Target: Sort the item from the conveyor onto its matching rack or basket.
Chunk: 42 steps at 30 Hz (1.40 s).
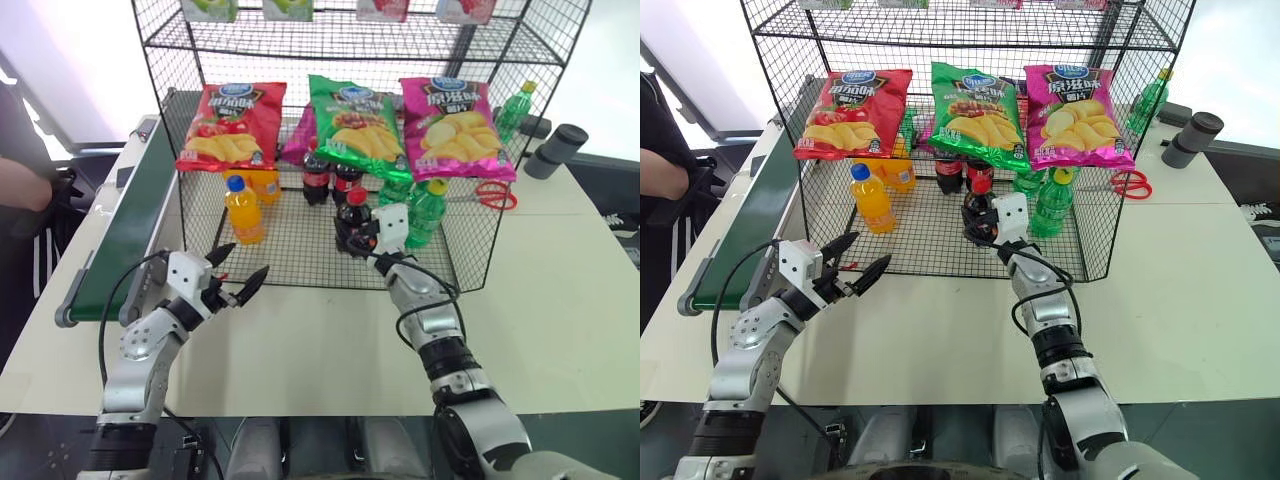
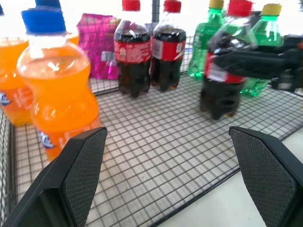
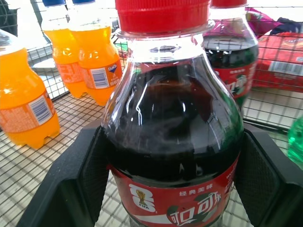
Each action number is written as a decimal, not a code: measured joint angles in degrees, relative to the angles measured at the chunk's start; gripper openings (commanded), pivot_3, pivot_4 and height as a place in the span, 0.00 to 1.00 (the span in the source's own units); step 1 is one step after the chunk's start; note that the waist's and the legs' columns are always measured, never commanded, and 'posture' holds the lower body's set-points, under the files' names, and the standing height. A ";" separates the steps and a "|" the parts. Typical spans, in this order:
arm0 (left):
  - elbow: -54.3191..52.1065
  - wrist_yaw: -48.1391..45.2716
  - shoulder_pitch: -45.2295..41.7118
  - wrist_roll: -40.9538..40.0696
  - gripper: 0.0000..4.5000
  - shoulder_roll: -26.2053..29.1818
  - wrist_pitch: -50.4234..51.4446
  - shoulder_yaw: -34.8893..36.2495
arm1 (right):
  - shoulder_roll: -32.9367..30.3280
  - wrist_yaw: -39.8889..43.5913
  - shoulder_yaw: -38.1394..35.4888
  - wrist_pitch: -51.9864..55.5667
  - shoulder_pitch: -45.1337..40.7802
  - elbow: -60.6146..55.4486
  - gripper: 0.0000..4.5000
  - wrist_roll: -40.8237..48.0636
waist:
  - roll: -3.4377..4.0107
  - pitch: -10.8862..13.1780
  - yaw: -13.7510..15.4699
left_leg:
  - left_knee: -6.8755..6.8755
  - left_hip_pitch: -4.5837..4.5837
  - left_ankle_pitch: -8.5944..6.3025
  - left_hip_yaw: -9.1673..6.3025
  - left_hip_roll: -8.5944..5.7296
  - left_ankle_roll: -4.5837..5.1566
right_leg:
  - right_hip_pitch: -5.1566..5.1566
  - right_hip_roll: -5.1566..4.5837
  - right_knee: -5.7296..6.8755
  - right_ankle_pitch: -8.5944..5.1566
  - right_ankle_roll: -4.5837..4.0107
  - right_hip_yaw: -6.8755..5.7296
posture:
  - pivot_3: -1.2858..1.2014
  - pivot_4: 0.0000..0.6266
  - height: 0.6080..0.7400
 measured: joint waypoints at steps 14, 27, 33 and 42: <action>-1.84 -0.53 0.06 0.23 1.00 0.29 1.71 -1.49 | 1.96 1.75 -2.52 -5.55 -5.86 11.21 0.98 -0.09 | 0.01 0.00 -0.04 | 0.00 0.03 0.00 0.01 -0.01 -0.01 | 0.02 -0.06 0.03 0.00 0.00 0.00 | 0.52 0.24 1.00; -1.86 0.72 -0.74 0.61 1.00 0.49 4.06 -3.01 | -6.65 10.31 -1.81 -0.29 6.83 -11.83 0.98 1.86 | 0.02 -0.01 0.15 | -0.01 0.05 0.00 -0.01 -0.01 -0.01 | 0.05 -0.10 0.03 0.00 0.00 0.01 | 0.52 0.24 1.00; -1.63 0.99 -0.74 0.76 1.00 1.03 4.62 -3.07 | -16.46 16.57 -2.76 9.53 18.59 -30.90 0.98 5.96 | 0.03 -0.01 0.35 | -0.02 0.13 -0.01 -0.02 -0.01 0.00 | 0.12 -0.09 0.00 0.00 -0.01 0.02 | 0.52 0.24 1.00; 1.99 -0.29 -0.77 0.99 1.00 5.72 4.87 -0.77 | -30.86 23.61 -11.84 20.80 36.43 -50.82 0.98 14.64 | 0.03 -0.01 0.39 | -0.05 0.53 -0.02 -0.01 0.00 0.01 | 0.51 -0.06 -0.08 -0.03 -0.05 0.04 | 0.52 0.24 1.00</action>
